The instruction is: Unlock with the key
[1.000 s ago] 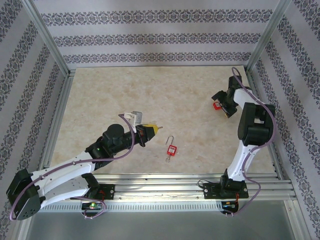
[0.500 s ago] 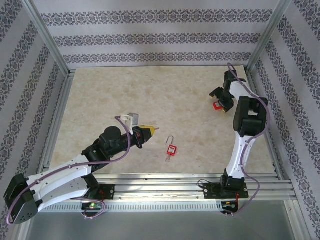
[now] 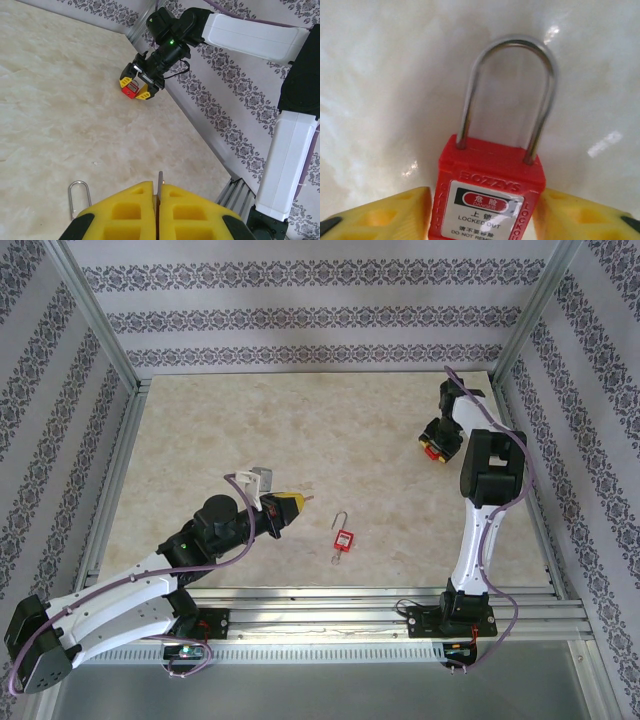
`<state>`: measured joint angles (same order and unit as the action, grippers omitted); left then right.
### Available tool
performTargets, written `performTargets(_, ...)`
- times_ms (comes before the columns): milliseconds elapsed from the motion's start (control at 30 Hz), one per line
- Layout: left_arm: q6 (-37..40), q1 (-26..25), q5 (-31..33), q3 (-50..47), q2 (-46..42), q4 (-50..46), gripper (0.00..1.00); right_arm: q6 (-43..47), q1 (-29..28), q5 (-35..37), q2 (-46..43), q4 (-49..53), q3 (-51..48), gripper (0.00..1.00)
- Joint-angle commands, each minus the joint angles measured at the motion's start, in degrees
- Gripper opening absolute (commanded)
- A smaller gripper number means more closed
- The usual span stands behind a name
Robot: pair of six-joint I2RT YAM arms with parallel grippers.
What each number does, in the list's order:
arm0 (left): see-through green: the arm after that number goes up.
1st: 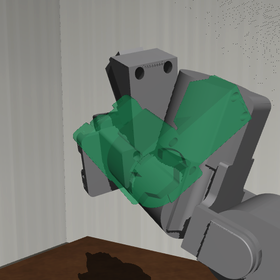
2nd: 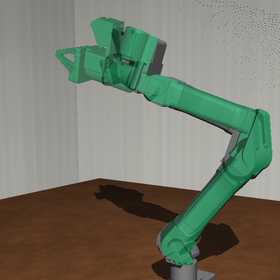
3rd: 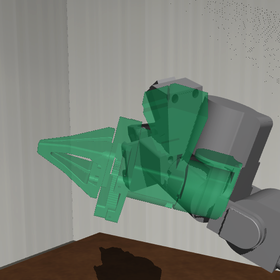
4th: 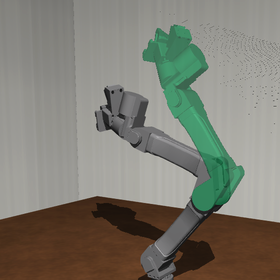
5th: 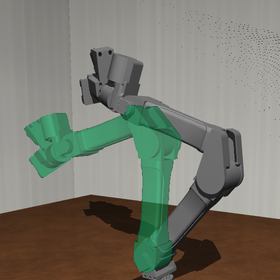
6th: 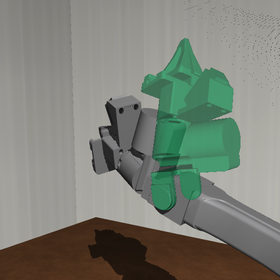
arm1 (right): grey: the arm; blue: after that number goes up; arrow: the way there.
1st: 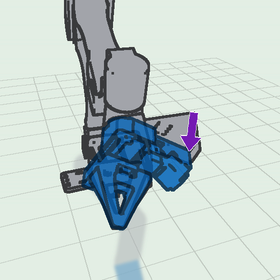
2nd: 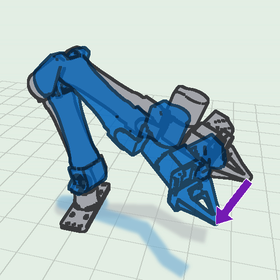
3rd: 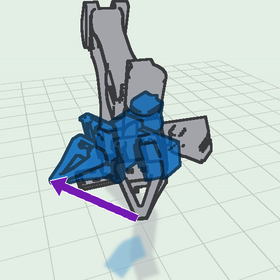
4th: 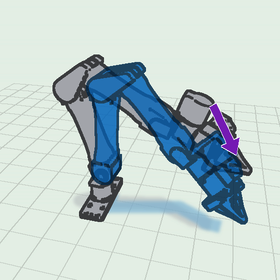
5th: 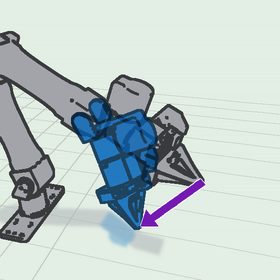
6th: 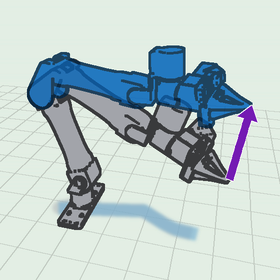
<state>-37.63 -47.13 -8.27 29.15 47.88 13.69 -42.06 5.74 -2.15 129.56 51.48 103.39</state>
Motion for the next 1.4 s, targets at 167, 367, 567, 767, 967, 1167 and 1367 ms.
performTargets(167, 1.4, 0.5, 0.6, 0.4, -0.7, -1.2, 0.00, 2.3, -0.2, 2.6, 1.5, 3.1, 0.0, 0.54)
performTargets(367, 1.6, 0.5, 0.4, 1.1, -0.7, -1.9, 0.00, 2.8, 0.2, 2.2, 1.6, 2.3, 0.4, 0.65)
performTargets(567, 1.5, 0.5, 0.5, 1.2, -0.2, -2.0, 0.00, 3.5, 0.6, 1.9, 2.8, 3.4, 3.3, 0.65)
performTargets(767, 1.5, 0.5, 0.6, 1.1, -0.3, -2.2, 0.00, 4.2, 0.6, 3.8, 4.8, 6.5, 7.5, 0.60)
performTargets(967, 1.6, 0.5, 0.6, 1.2, -0.7, -2.4, 0.00, 5.4, 0.3, 4.4, 6.5, 9.1, 10.4, 0.44)
performTargets(1167, 1.1, 0.5, -0.3, 0.0, -0.6, 1.1, 0.00, 4.2, 0.3, -0.6, 2.7, 4.0, 4.5, 0.27)
performTargets(1367, 5.5, -0.2, 0.7, -2.0, -1.1, 10.6, 0.00, -4.4, -2.2, -16.9, -16.1, -20.4, -19.9, 0.23)
